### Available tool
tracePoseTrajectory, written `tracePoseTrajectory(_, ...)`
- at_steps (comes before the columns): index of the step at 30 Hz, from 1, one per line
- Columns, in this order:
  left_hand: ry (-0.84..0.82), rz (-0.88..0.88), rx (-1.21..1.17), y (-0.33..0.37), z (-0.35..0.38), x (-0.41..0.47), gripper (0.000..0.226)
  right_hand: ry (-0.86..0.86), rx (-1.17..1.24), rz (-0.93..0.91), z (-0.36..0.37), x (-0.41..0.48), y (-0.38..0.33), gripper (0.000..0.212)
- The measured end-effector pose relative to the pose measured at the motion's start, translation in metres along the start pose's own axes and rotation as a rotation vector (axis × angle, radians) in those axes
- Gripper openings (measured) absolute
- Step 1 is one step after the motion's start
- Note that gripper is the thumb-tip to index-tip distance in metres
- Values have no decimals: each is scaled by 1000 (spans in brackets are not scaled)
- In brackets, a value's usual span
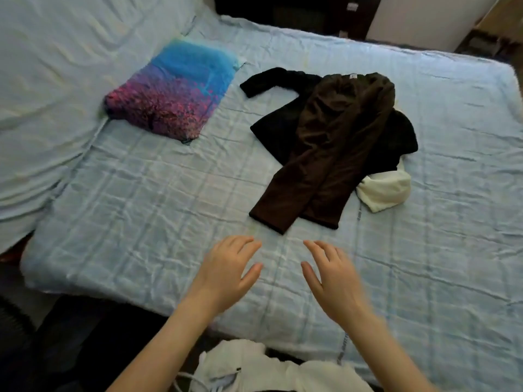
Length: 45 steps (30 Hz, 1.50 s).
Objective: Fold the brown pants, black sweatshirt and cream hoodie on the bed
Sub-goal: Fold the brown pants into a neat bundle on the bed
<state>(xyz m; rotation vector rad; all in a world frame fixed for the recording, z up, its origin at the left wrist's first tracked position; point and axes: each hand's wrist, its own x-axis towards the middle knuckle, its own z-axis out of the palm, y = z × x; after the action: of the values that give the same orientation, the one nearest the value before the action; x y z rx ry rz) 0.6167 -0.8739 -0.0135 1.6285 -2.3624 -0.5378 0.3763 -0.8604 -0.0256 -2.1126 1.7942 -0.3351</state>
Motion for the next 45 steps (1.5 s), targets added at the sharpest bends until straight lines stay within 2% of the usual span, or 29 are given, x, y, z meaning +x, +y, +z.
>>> tracePoseTrajectory(8, 1, 92, -51, -45, -9, 86, 49, 96, 88, 106, 2, 51, -2, 39)
tracePoseTrajectory(16, 5, 139, -112, -36, 53, 198, 53, 180, 83, 101, 21, 126, 80, 41)
tracePoseTrajectory(23, 10, 106, -60, -59, 166, 332, 61, 263, -17, 130, 92, 233, 184, 50)
tracePoseTrajectory(26, -40, 85, 4, -77, 235, 371, 62, 216, -49, 176, 142, 274, 223, 55)
tracePoseTrajectory(31, -77, 78, 109, -107, 335, 411, 61, 110, -173, 211, 231, 315, 285, 58)
tracePoseTrajectory(35, -35, 89, 149, -129, 387, 415, 60, 139, -237, 213, 280, 317, 315, 61)
tracePoseTrajectory(41, 12, 124, 104, -130, 381, 415, 58, 202, -258, 195, 274, 316, 314, 58)
tracePoseTrajectory(45, 122, 63, 107, -141, 356, 416, 59, 252, -261, 396, 253, 306, 310, 52)
